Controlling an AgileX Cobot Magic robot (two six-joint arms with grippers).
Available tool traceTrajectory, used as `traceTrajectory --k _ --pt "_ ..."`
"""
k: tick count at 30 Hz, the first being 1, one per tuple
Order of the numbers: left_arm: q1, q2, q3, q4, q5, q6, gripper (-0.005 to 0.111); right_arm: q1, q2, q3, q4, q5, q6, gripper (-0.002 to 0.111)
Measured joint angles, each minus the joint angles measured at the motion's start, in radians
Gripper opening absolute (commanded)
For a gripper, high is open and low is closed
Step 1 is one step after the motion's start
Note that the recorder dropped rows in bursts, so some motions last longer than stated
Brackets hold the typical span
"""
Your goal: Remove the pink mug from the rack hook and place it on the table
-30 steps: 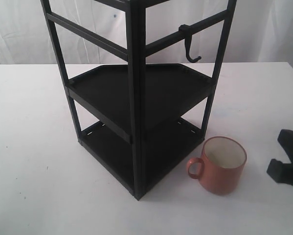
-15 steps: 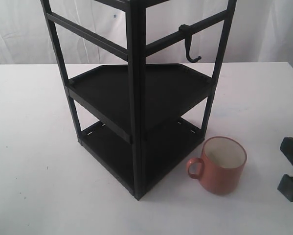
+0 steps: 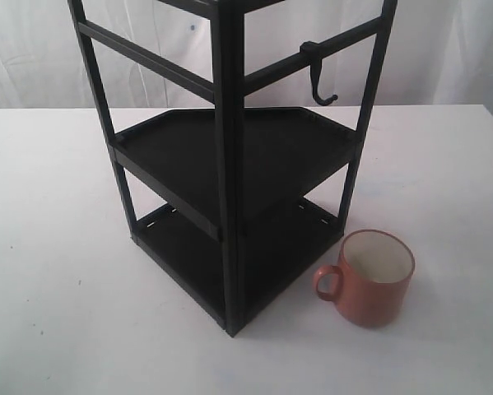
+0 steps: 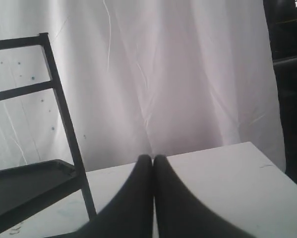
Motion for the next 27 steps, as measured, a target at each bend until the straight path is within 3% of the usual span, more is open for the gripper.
traceTrajectory --k 5,9,16,27 --pt "0.0 0.0 0.0 0.0 0.0 0.0 0.0 -0.009 -0.002 0.032 -0.005 0.007 -0.033 0.0" --pt "0.0 0.0 0.0 0.0 0.0 0.0 0.0 -0.017 -0.002 0.118 -0.146 -0.009 -0.017 0.0" --pt "0.0 0.0 0.0 0.0 0.0 0.0 0.0 -0.023 -0.002 0.136 -0.438 0.234 0.159 0.0" --pt "0.0 0.0 0.0 0.0 0.0 0.0 0.0 -0.023 -0.002 0.136 -0.472 0.249 0.18 0.0"
